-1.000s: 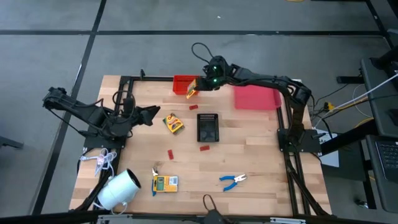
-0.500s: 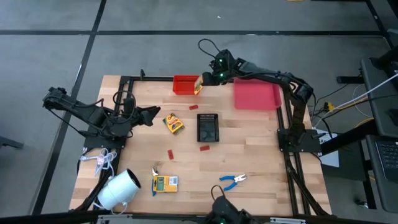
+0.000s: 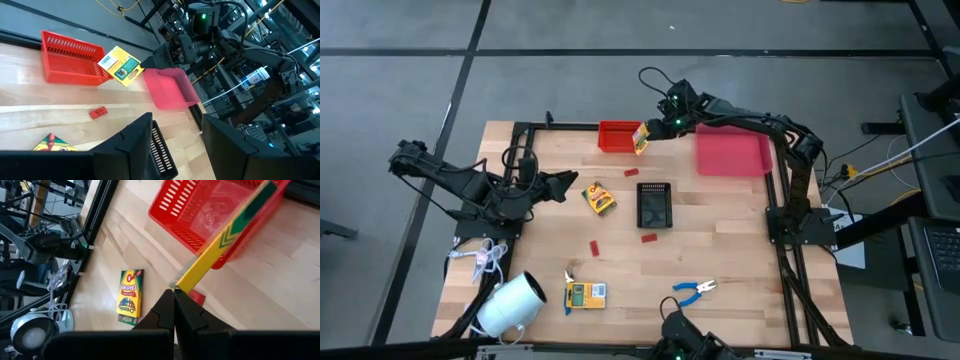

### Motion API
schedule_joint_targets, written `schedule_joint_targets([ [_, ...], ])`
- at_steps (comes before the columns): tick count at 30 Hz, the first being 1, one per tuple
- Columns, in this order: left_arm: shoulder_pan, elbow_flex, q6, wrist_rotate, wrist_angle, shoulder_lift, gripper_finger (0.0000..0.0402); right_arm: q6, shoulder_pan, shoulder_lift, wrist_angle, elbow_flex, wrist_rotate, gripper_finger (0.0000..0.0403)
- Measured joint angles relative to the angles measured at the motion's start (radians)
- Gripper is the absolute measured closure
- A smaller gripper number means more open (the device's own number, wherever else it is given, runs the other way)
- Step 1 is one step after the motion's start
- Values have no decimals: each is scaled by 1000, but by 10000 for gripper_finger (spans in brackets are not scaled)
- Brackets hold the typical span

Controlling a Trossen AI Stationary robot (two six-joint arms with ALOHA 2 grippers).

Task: Pick & Place School Supplies
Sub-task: Put the yellow crayon box into the red bin

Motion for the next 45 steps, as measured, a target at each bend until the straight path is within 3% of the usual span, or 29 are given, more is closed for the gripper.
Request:
schedule_joint_targets([
  [17,0,0,-3,6,0,0,233,12,8,50,128,0,-11,402],
  [29,0,0,-2,5,0,0,233,57,9,50,176,0,-22,325],
  [40,0,0,32,-8,0,0,233,40,50,-40,122,0,-48,319],
  [43,9,0,99,42,-1,0,233,-23,100,-93,66,0,-74,319],
  [45,24,1,146,130,-23,0,233,-80,147,-129,10,0,-100,319],
])
